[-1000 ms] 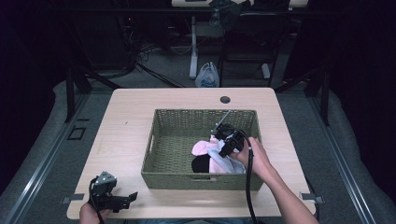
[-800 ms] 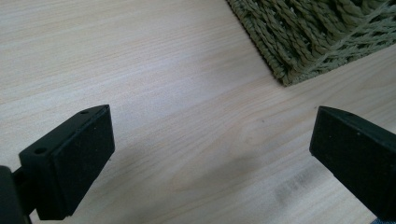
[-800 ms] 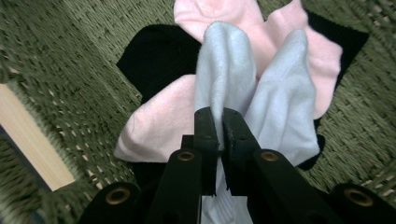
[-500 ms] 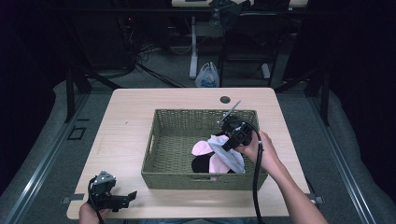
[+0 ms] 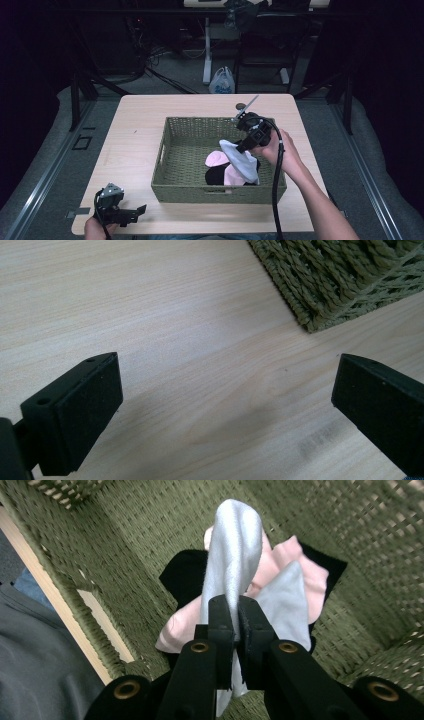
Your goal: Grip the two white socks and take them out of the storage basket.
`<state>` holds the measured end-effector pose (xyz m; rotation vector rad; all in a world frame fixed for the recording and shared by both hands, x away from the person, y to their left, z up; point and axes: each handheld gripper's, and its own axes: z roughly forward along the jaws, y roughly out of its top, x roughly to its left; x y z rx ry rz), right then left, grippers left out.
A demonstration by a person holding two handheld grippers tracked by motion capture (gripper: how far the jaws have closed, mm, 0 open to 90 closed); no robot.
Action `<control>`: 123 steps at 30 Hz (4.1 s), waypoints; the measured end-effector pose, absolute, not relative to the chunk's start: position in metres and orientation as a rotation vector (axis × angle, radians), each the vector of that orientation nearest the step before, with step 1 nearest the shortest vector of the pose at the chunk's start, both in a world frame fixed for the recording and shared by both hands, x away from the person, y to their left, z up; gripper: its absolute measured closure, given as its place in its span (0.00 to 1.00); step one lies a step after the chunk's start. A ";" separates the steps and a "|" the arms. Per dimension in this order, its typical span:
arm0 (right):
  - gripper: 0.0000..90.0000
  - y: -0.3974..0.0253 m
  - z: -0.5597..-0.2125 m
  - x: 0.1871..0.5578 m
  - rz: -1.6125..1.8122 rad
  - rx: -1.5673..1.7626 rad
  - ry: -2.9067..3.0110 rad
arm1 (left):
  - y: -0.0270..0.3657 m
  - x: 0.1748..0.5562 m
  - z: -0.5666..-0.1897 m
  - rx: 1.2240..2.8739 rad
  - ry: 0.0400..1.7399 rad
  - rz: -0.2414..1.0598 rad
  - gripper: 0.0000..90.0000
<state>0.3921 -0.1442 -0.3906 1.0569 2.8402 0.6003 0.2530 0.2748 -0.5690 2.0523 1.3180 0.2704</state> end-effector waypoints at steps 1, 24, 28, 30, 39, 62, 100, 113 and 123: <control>0.96 -0.144 -0.387 0.393 0.605 1.055 2.838 | 0.275 0.253 -0.569 2.051 1.318 0.273 0.00; 0.96 -0.156 -0.350 0.407 0.622 1.081 2.776 | 0.274 0.253 -0.569 2.057 1.309 0.273 0.00; 0.96 -0.158 -0.349 0.409 0.627 1.090 2.771 | 0.274 0.253 -0.569 2.055 1.315 0.273 0.00; 0.96 -0.159 -0.346 0.409 0.631 1.087 2.766 | 0.274 0.253 -0.569 2.055 1.310 0.274 0.00; 0.96 -0.158 -0.335 0.406 0.623 1.073 2.748 | 0.274 0.253 -0.569 2.058 1.309 0.271 0.00; 0.96 -0.166 -0.299 0.408 0.622 1.075 2.700 | 0.273 0.252 -0.569 2.059 1.308 0.270 0.00; 0.96 -0.311 -0.330 0.386 0.552 1.479 2.450 | 0.273 0.252 -0.569 2.065 1.307 0.270 0.00; 0.96 -0.331 -0.411 0.394 0.503 1.611 2.481 | 0.273 0.252 -0.569 2.067 1.305 0.269 0.00; 0.95 -0.332 -0.475 0.410 0.375 1.701 2.499 | 0.273 0.252 -0.569 2.062 1.308 0.270 0.00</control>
